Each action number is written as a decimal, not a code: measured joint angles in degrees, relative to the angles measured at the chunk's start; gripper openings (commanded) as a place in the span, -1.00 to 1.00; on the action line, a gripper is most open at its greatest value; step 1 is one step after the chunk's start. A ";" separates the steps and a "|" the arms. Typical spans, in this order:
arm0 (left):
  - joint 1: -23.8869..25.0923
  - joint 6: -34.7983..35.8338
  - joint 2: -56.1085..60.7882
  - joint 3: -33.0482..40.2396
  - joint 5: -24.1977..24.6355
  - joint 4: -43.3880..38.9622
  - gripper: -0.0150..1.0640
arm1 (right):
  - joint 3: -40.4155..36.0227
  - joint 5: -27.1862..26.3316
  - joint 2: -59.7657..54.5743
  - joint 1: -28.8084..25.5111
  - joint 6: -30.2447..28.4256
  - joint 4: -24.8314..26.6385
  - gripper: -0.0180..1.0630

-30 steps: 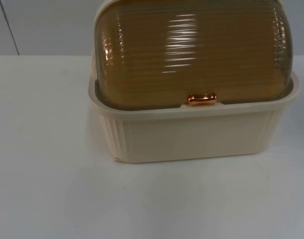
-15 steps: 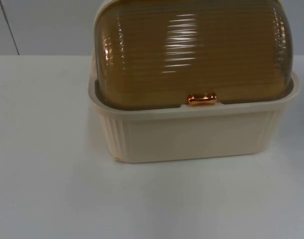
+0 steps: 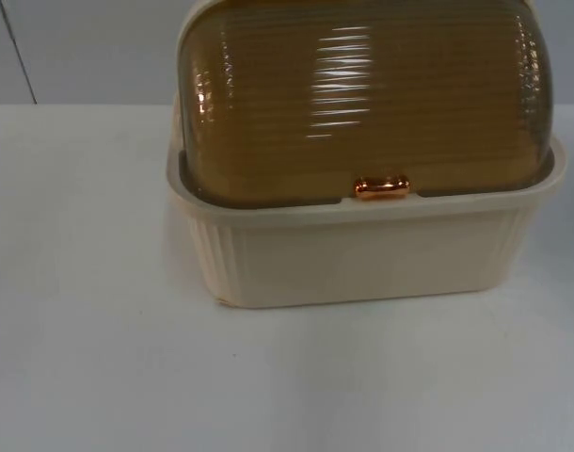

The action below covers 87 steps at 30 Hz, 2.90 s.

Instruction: Open the box lid with the left hand, place the block into the box with the right hand, then close the box lid with the left hand.

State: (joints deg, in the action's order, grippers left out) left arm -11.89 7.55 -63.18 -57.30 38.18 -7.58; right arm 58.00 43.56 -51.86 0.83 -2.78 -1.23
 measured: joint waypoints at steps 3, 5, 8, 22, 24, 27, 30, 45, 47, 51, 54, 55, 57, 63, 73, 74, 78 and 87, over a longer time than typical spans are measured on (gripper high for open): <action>-5.21 -1.59 -3.93 -0.99 0.00 -0.20 0.97 | 0.00 0.00 0.00 0.00 0.00 0.00 0.97; -10.30 -2.77 -7.53 -2.34 0.24 -1.97 0.97 | 0.00 0.00 0.00 0.00 0.00 0.00 0.97; -16.13 -3.38 -10.87 -3.91 0.29 -4.89 0.97 | 0.00 0.00 0.00 0.00 0.00 0.00 0.97; -45.37 -5.49 -22.87 -5.67 -0.67 -42.21 0.97 | 0.00 0.00 0.00 0.00 0.00 -1.97 0.97; -46.83 -5.29 -24.04 -5.77 -0.68 -44.44 0.97 | 0.00 0.00 0.00 0.00 0.00 -1.97 0.97; -49.84 -0.13 -27.63 -5.47 -0.56 -51.61 0.97 | 0.00 0.00 0.00 0.00 0.00 -2.35 0.97; -51.25 8.39 -29.56 -3.57 -0.32 -60.45 0.97 | 0.00 0.00 0.00 0.00 0.00 -2.47 0.97; -54.04 42.69 -34.63 7.59 0.53 -91.65 0.97 | 0.00 -0.88 0.00 0.00 0.00 -2.80 0.97; -54.04 42.82 -36.91 7.59 0.44 -91.91 0.97 | 0.00 -0.98 0.00 0.00 0.00 -2.80 0.97; -54.04 42.82 -40.68 7.59 1.38 -92.04 0.97 | 0.00 -0.98 0.00 0.00 0.00 -2.80 0.97; -54.04 42.93 -41.86 7.59 2.25 -92.04 0.97 | 0.00 -0.98 0.00 0.00 0.00 -2.80 0.97; -54.04 42.93 -41.86 7.59 2.39 -92.16 0.97 | 0.00 -0.98 0.00 0.00 0.00 -2.80 0.97; -54.04 42.93 -41.86 7.59 2.49 -92.16 0.94 | 0.00 -0.98 0.00 0.00 0.00 -2.80 0.97; -54.04 43.61 -41.86 5.86 2.01 -92.16 0.58 | 0.00 -0.98 0.00 0.00 0.00 -2.80 0.97; -54.04 44.33 -41.86 4.27 0.55 -92.16 -0.63 | 0.00 -0.98 0.00 0.00 0.00 -2.91 0.97; -54.04 44.38 -41.86 4.27 0.55 -92.29 -0.77 | 0.00 -0.98 0.00 0.00 0.00 -2.91 0.97; -53.18 45.30 -41.86 4.27 -0.71 -92.29 -0.98 | 0.00 -0.98 0.00 0.00 0.00 -3.02 0.97; -48.10 47.56 -41.86 4.27 -6.57 -92.29 -0.98 | 0.00 -0.98 0.00 0.00 0.00 -3.39 0.97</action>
State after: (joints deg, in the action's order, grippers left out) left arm -59.99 55.11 -105.04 -53.04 31.60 -99.87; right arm 58.00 42.58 -51.86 0.83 -2.78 -4.62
